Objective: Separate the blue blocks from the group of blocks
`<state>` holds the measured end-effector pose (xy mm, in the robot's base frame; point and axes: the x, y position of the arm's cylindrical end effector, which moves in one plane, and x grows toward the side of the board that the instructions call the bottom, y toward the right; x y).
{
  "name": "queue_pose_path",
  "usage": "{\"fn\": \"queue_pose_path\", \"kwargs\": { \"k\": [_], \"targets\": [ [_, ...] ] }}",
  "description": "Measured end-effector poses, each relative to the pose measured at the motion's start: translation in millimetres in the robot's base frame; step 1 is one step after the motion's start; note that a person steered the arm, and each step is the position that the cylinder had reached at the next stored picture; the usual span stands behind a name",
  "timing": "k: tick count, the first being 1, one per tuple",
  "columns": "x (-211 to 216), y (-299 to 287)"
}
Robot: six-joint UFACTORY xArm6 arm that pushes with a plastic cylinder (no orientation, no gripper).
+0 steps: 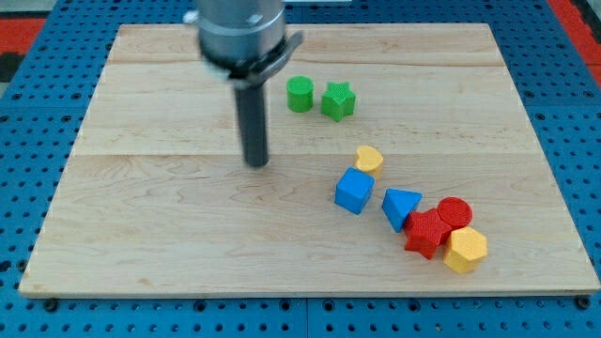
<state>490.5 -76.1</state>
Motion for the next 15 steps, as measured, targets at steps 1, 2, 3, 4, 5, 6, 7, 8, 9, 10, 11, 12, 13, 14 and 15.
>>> {"fn": "queue_pose_path", "kwargs": {
  "k": [1, 2, 3, 4, 5, 6, 7, 8, 9, 10, 11, 12, 13, 14, 15],
  "targets": [
    [110.9, 50.3],
    [127.5, 90.7],
    [127.3, 118.9],
    [127.1, 261.9],
    [119.2, 346.1],
    [93.8, 292.4],
    [54.4, 223.1],
    [45.6, 221.4],
    [60.0, 338.6],
    [108.4, 332.3],
    [87.5, 261.3],
    [23.1, 149.9],
    [1.7, 102.0],
    [-24.2, 38.1],
    [-9.0, 67.5]
  ]
}}
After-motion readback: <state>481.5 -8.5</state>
